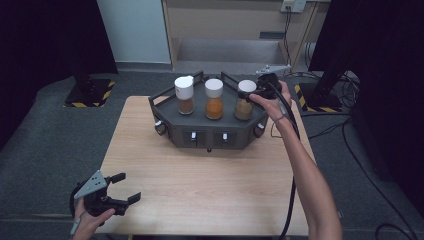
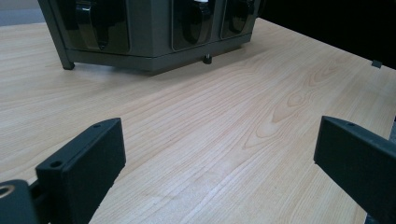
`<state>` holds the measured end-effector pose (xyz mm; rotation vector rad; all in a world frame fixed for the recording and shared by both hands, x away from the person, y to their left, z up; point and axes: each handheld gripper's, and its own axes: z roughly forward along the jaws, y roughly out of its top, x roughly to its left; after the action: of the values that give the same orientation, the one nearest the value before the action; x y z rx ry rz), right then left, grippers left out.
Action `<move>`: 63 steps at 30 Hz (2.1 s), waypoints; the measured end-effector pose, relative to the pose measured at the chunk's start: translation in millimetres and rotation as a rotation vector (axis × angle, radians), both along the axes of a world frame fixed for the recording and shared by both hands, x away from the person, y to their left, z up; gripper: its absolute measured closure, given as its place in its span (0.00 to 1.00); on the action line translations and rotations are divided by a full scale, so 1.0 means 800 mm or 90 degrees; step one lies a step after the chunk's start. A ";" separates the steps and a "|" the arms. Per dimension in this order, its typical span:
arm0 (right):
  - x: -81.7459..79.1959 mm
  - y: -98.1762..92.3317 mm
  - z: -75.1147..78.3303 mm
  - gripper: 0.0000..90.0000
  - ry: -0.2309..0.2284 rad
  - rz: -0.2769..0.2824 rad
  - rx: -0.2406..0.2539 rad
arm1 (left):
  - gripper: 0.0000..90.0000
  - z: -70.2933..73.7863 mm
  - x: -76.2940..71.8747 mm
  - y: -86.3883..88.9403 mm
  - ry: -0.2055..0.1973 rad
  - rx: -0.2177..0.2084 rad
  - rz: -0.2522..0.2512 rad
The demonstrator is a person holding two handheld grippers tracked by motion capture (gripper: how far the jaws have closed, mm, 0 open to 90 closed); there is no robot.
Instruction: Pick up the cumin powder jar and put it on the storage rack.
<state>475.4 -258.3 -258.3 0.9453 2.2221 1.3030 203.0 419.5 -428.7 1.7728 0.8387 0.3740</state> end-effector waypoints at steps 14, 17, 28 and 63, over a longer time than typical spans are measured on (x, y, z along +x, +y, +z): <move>-0.009 -0.014 -0.007 0.08 -0.027 -0.019 0.056 | 0.01 0.001 -0.001 0.000 -0.003 -0.001 -0.003; -0.013 -0.020 0.002 0.07 -0.039 -0.022 0.058 | 0.01 0.001 0.000 0.000 -0.003 0.000 -0.004; -0.040 -0.041 0.040 0.06 -0.102 -0.021 0.083 | 0.01 0.001 0.000 -0.002 -0.005 0.000 -0.009; -0.165 -0.102 0.014 0.04 -0.209 0.074 0.143 | 0.01 0.002 -0.001 -0.004 -0.006 0.002 -0.012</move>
<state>343.4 -339.8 -247.0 0.6251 1.9318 1.6553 202.0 416.4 -427.1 1.7792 0.8147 0.3700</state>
